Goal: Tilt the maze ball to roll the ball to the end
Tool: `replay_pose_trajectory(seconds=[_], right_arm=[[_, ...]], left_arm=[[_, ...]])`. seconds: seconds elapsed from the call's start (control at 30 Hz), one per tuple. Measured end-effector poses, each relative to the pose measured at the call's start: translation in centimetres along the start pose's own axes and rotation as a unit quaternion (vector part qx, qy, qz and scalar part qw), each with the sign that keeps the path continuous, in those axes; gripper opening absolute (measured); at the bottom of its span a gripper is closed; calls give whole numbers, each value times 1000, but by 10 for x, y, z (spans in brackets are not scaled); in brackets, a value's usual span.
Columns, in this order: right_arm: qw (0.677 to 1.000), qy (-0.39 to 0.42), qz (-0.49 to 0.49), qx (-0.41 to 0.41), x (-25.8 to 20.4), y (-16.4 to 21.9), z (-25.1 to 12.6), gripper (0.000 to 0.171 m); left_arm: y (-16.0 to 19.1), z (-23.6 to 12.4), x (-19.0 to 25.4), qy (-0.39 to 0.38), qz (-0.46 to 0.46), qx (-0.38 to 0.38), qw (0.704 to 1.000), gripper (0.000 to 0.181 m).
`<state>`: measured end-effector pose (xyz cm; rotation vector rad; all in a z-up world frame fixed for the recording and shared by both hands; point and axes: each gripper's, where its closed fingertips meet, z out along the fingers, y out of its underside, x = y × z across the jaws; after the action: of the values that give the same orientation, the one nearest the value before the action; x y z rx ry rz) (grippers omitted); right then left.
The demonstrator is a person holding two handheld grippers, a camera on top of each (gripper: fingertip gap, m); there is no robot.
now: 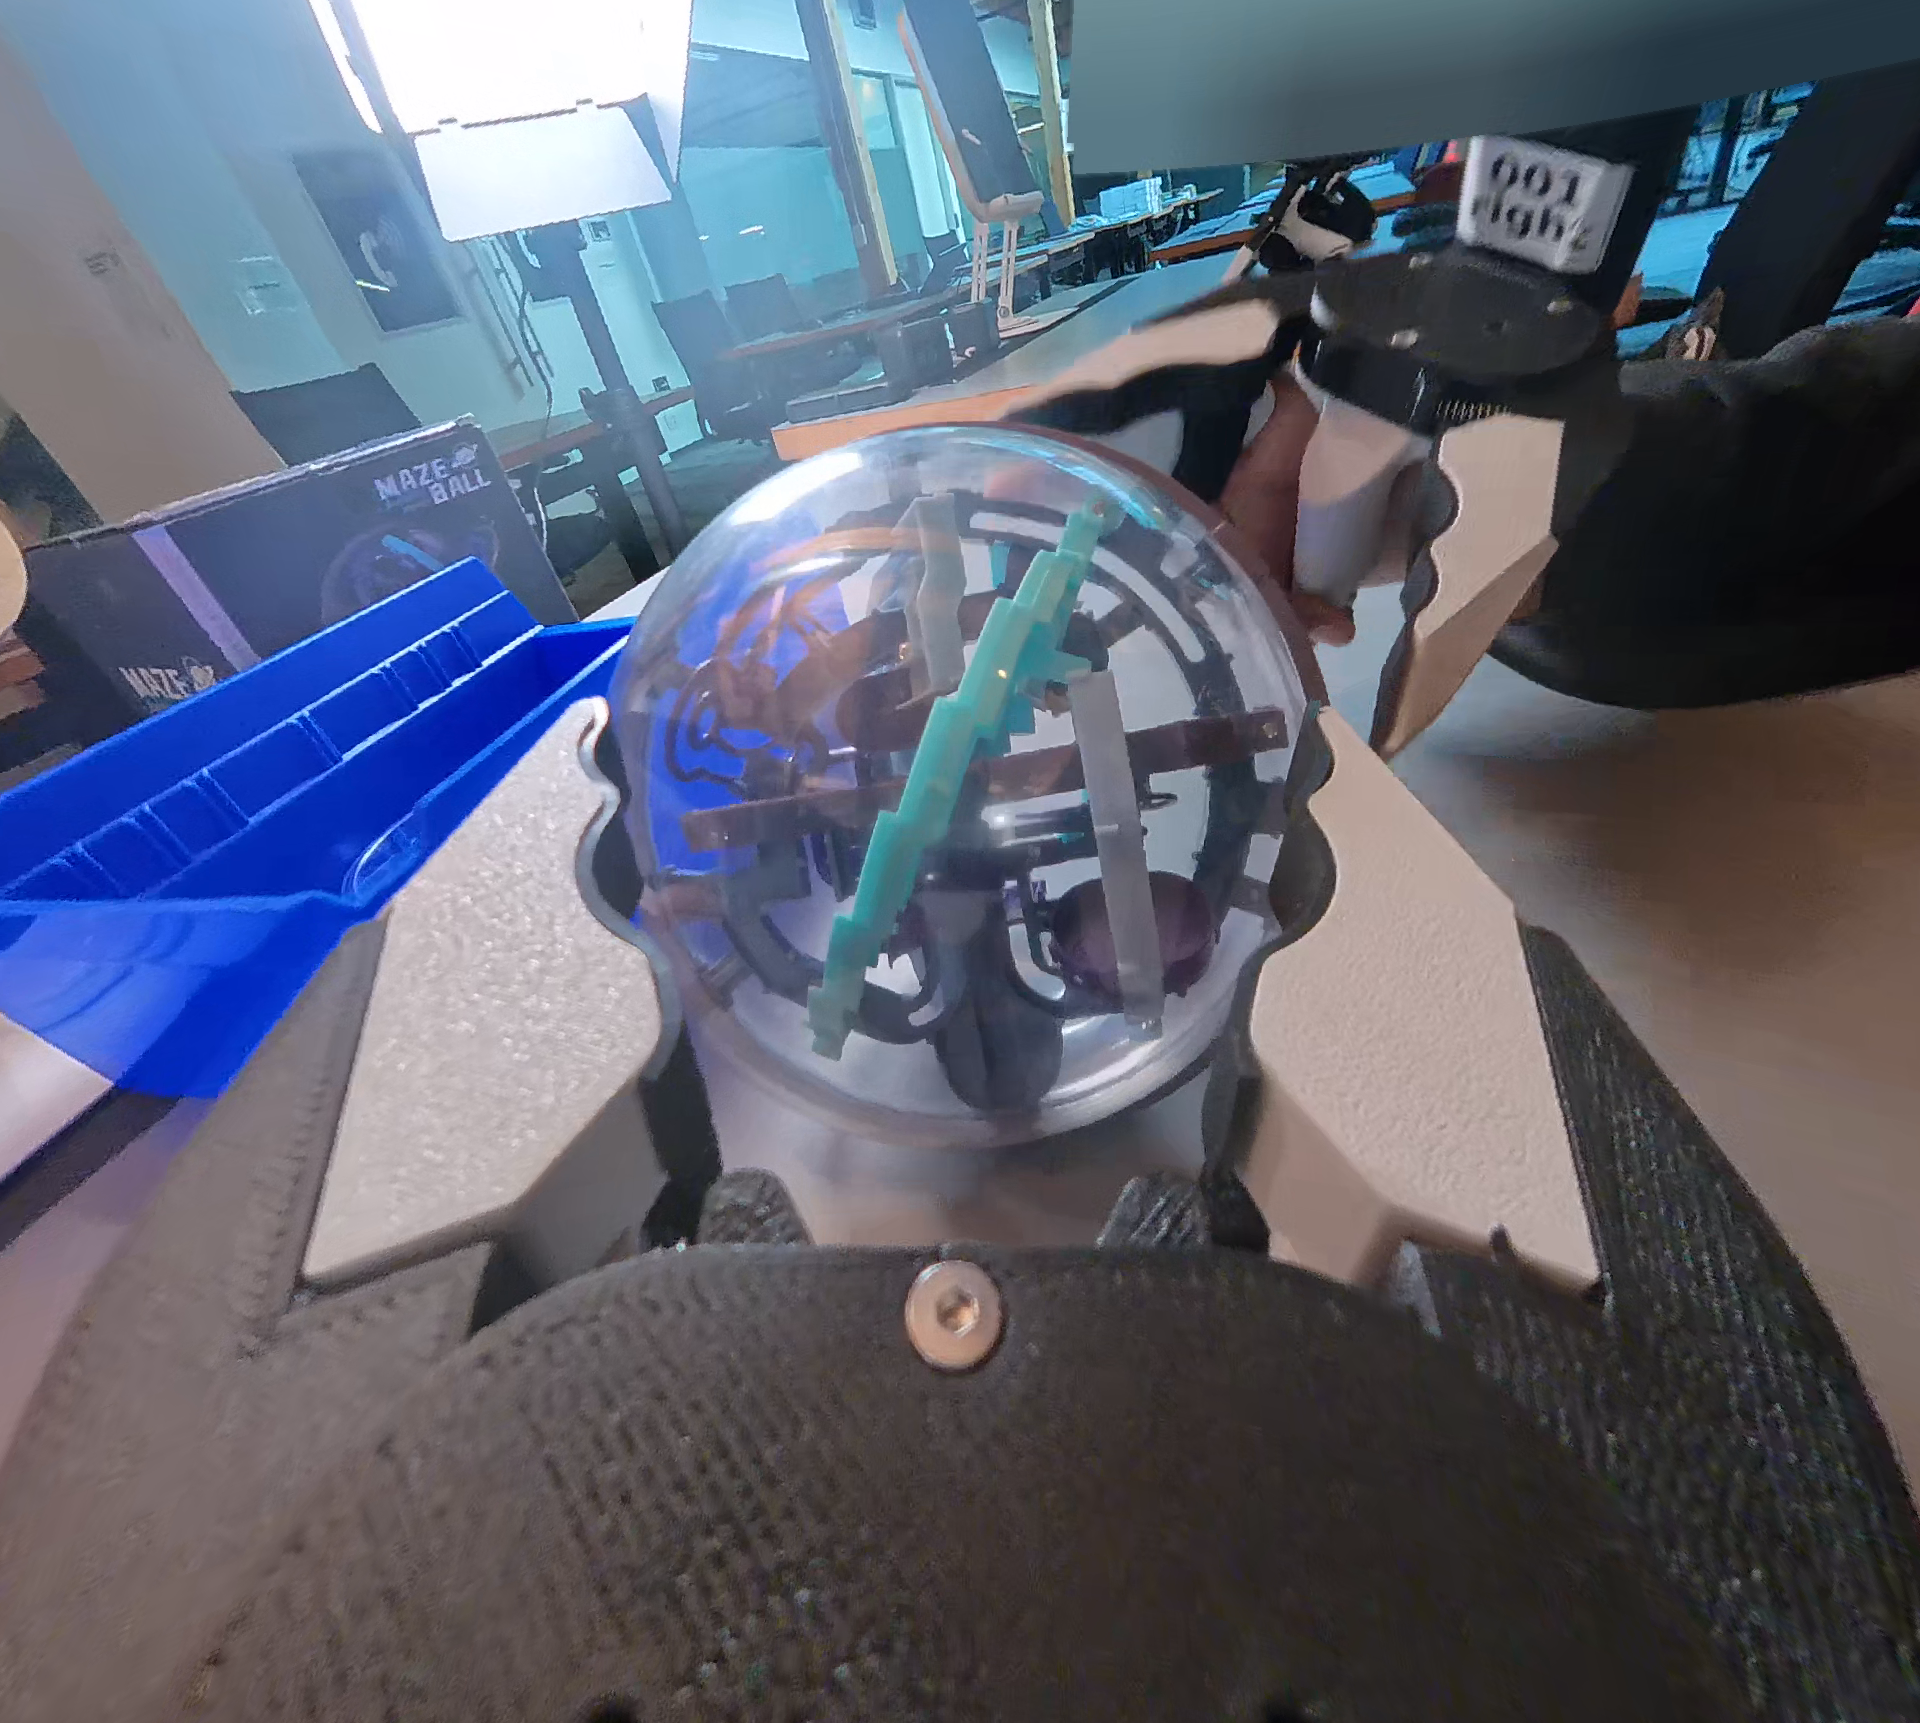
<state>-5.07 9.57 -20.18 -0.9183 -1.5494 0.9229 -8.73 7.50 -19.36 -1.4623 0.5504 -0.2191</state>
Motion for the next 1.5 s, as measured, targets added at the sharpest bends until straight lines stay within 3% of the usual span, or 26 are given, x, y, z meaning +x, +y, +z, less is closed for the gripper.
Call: replay_pose_trajectory(seconds=[0.07, 0.17, 0.3, 0.5, 0.6, 0.87, 1.1, 1.17, 1.37, 1.43, 1.5], right_arm=[[996, 32, -77, 12, 5, -19, -4, 134], [973, 40, -225, -38, -5, -24, 3, 132], [967, 13, -231, -106, -11, 8, 14, 138], [991, 4, -107, -84, 10, 24, 5, 137], [997, -1, -25, -67, 22, 31, 4, 137], [989, -9, 141, -35, 40, 39, 8, 136], [964, -42, 257, -48, 32, 51, 11, 137], [969, -31, 238, -55, 35, 51, 10, 136], [997, 14, 55, -54, 44, 29, -1, 145], [994, 37, 8, -100, 47, 41, 3, 152], [992, 60, 8, -114, 57, 51, 4, 149]], left_arm=[[-2, 4, 3, 1, 11, -4, 1000, 123], [-4, 9, 5, 0, 19, -7, 1000, 122], [-10, 12, 13, 6, 34, 0, 999, 118], [-14, -5, -7, 15, -23, 42, 999, 133], [24, -5, -17, 45, -11, -33, 998, 147], [86, 24, -26, 82, 17, -205, 975, 141], [67, 40, -20, 92, -1, -147, 985, 143], [63, 40, -22, 88, -6, -137, 987, 138], [47, 52, -22, 92, -33, -108, 989, 132], [40, 62, -22, 95, -38, -105, 989, 134], [34, 71, -23, 97, -46, -105, 989, 135]])
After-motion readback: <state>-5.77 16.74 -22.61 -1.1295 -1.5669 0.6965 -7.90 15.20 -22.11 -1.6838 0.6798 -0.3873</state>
